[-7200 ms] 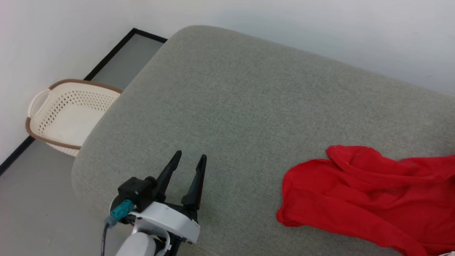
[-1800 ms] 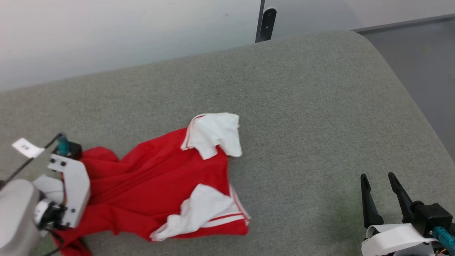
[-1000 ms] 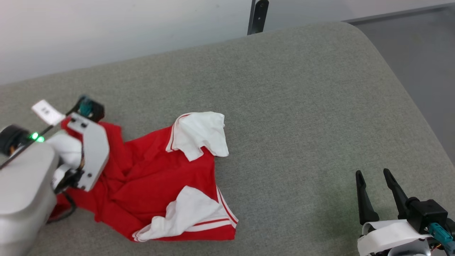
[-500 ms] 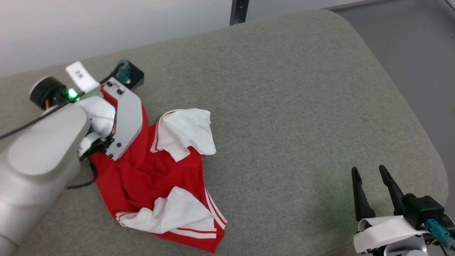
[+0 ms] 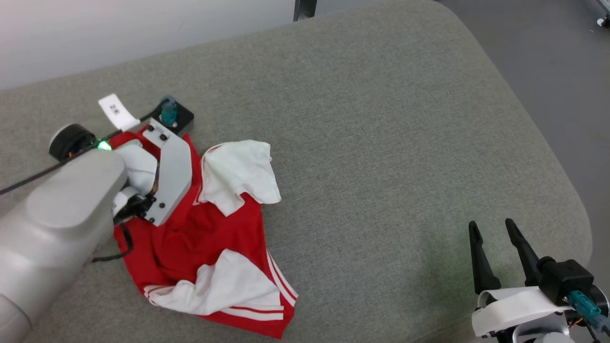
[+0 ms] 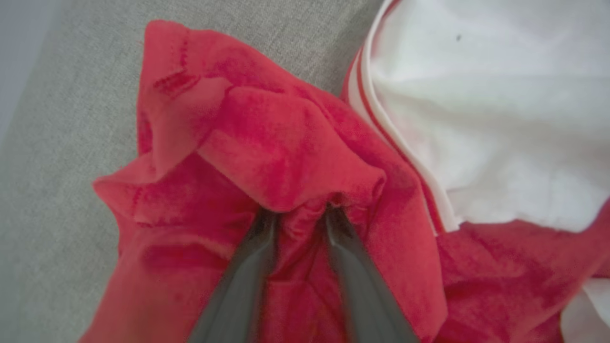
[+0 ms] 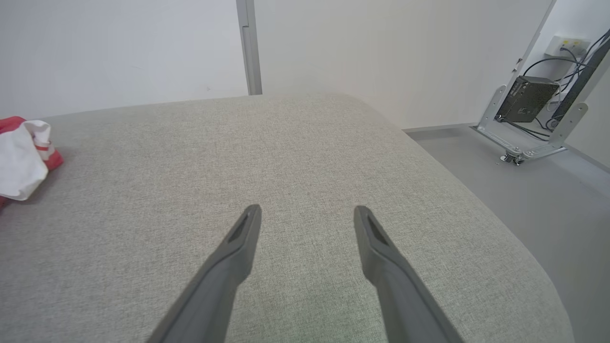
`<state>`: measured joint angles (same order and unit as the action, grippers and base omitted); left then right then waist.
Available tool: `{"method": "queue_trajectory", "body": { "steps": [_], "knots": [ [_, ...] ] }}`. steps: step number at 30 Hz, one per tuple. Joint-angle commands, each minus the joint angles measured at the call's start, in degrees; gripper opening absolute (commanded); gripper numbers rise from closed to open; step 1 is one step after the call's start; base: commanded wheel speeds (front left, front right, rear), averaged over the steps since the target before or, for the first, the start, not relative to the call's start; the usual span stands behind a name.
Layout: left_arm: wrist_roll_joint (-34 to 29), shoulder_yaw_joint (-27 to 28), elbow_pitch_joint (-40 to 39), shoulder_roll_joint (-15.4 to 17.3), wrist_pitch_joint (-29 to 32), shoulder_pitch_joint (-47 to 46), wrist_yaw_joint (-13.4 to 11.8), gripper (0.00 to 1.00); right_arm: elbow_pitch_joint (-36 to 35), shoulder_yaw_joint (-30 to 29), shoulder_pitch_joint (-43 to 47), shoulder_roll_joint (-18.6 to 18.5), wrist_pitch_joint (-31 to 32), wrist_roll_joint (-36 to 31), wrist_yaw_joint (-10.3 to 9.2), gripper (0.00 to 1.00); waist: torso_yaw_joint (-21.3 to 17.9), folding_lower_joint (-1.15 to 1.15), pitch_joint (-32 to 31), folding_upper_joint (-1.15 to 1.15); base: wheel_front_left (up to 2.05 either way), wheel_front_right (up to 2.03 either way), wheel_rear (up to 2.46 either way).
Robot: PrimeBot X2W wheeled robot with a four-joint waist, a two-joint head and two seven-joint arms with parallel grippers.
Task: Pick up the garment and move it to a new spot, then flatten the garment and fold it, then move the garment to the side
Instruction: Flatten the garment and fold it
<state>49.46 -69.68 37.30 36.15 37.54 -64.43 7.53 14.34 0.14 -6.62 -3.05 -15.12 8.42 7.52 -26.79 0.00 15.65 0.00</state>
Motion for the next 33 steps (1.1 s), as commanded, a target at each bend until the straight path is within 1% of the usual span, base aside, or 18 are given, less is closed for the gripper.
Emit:
{"method": "queue_trajectory", "body": {
  "steps": [1,2,8,16,25,31,33],
  "knots": [
    [0.9,-0.6,1.3,-0.3,-0.1,0.2,-0.1,0.94,0.2,-0.2,-0.8,0.2,0.0,0.2,-0.06,1.0,0.3,0.0,0.0,0.0,0.0,0.0,0.0],
    [1.3,-0.9,1.8,-0.7,-0.2,0.0,-0.1,1.0,0.4,-0.4,-0.8,0.2,0.0,0.2,-0.06,1.0,0.5,0.0,-0.1,0.0,0.0,0.0,0.0],
    [4.4,-1.3,3.8,-2.7,-2.7,-2.1,-0.1,1.0,1.3,-1.0,-0.5,0.2,0.0,-0.6,-0.06,1.0,3.0,0.0,-2.5,0.0,0.0,0.0,0.0],
    [5.2,-0.6,8.0,-4.3,-11.0,-1.5,-0.1,1.0,1.6,-1.0,1.1,-1.4,0.0,-1.4,-0.06,1.0,7.9,0.0,-8.2,0.0,0.0,0.0,0.0],
    [8.0,1.9,9.8,-5.8,-22.2,5.3,-0.3,1.0,1.5,-0.2,4.5,-3.9,0.0,-0.8,-0.06,1.0,13.4,0.0,-15.1,0.0,0.0,0.0,0.0],
    [10.2,3.7,7.6,-6.4,-29.9,12.1,-1.6,1.0,0.3,-0.9,7.0,-4.5,0.0,-0.1,-0.06,1.0,16.9,0.0,-17.8,0.0,0.0,0.0,0.0],
    [11.1,4.8,6.6,-6.1,-32.9,14.7,-3.0,1.0,-0.2,-0.7,7.8,-4.5,0.0,-0.2,-0.06,1.0,17.9,0.0,-18.5,0.0,0.0,0.0,0.0]
  ]
}}
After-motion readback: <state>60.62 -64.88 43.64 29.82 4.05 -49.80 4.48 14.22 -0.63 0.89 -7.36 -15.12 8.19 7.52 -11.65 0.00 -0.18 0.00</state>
